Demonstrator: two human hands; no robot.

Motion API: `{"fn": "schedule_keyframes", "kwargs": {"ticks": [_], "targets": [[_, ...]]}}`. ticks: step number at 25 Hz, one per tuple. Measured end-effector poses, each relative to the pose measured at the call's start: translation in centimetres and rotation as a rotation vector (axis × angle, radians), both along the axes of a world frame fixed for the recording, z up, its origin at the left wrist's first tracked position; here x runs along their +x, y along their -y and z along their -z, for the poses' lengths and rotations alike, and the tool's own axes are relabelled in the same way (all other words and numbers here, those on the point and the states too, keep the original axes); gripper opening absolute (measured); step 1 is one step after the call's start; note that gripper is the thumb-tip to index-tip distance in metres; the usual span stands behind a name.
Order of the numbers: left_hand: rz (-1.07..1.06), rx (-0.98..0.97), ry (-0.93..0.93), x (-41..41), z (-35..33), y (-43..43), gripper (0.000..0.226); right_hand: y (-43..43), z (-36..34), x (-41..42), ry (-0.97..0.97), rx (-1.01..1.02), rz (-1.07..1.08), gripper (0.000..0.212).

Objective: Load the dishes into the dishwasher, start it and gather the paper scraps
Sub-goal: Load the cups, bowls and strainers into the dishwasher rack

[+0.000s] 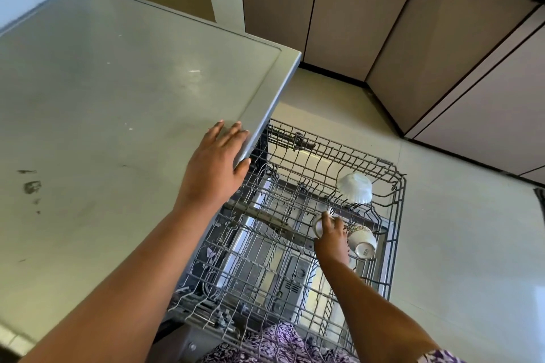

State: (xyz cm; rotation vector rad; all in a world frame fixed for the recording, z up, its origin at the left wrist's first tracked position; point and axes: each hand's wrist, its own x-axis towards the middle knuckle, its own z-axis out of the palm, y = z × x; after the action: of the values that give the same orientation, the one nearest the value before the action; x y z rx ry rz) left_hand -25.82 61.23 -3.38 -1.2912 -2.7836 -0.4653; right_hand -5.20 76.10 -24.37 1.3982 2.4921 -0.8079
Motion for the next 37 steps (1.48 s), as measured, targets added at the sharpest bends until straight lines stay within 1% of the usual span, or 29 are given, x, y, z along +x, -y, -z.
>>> {"fn": "schedule_keyframes", "kwargs": {"ticks": [2, 6, 8, 12, 16, 18, 20, 23, 24, 25, 28, 29, 30, 31, 33, 37], "targets": [[-0.004, -0.003, -0.001, 0.0, 0.0, 0.0, 0.050, 0.1, -0.2, -0.2, 0.007, -0.012, 0.016, 0.081], [-0.003, -0.003, -0.007, 0.1, -0.1, 0.0, 0.050, 1.1, -0.4, 0.2, 0.025, 0.009, 0.035, 0.093], [-0.002, 0.001, -0.007, 0.1, -0.2, -0.1, 0.050, 1.7, -0.3, 0.7, 0.033, -0.001, 0.031, 0.093], [-0.001, 0.008, 0.002, 0.1, -0.1, 0.0, 0.049, 2.0, -0.3, 1.0, -0.012, -0.059, 0.048, 0.087], [0.003, 0.000, 0.006, 0.0, 0.0, 0.0, 0.049, 0.7, -0.4, 0.4, -0.040, -0.252, 0.094, 0.060], [0.002, 0.001, 0.010, 0.0, 0.0, -0.1, 0.050, 0.3, -0.2, -0.1, -0.010, -0.317, 0.095, 0.063], [0.000, 0.000, 0.016, 0.1, 0.0, -0.1, 0.050, -0.1, 0.2, -0.6, 0.010, -0.317, 0.085, 0.069], [-0.002, 0.009, 0.028, 0.1, 0.0, -0.1, 0.050, -0.6, 0.1, -0.9, -0.060, -0.301, 0.129, 0.058], [-0.001, 0.009, 0.029, 0.0, 0.0, -0.1, 0.050, -0.7, -0.1, -0.8, -0.124, -0.339, 0.185, 0.054], [0.000, 0.008, 0.027, 0.0, 0.0, -0.1, 0.049, -0.7, -0.2, -0.5, -0.233, -0.421, 0.297, 0.052], [-0.007, 0.010, 0.020, 0.0, 0.0, 0.0, 0.050, -0.1, -0.8, 0.5, -0.735, -0.826, 0.805, 0.046], [-0.009, 0.012, 0.019, 0.0, 0.1, 0.0, 0.050, 0.2, -0.8, 0.8, -0.884, -0.937, 0.944, 0.042], [-0.009, 0.012, 0.019, 0.0, 0.1, 0.0, 0.050, 0.5, -0.6, 1.0, -0.994, -1.011, 1.053, 0.039], [-0.010, 0.010, 0.021, 0.0, 0.1, 0.0, 0.050, 0.8, -0.4, 0.9, -1.060, -1.051, 1.127, 0.038], [-0.009, 0.005, 0.021, 0.1, 0.0, -0.1, 0.050, 1.1, -0.1, 0.4, -1.102, -1.056, 1.209, 0.037], [-0.008, 0.004, 0.028, 0.1, -0.1, -0.1, 0.050, 0.2, -0.3, -1.1, -1.038, -1.066, 1.388, 0.043]]}}
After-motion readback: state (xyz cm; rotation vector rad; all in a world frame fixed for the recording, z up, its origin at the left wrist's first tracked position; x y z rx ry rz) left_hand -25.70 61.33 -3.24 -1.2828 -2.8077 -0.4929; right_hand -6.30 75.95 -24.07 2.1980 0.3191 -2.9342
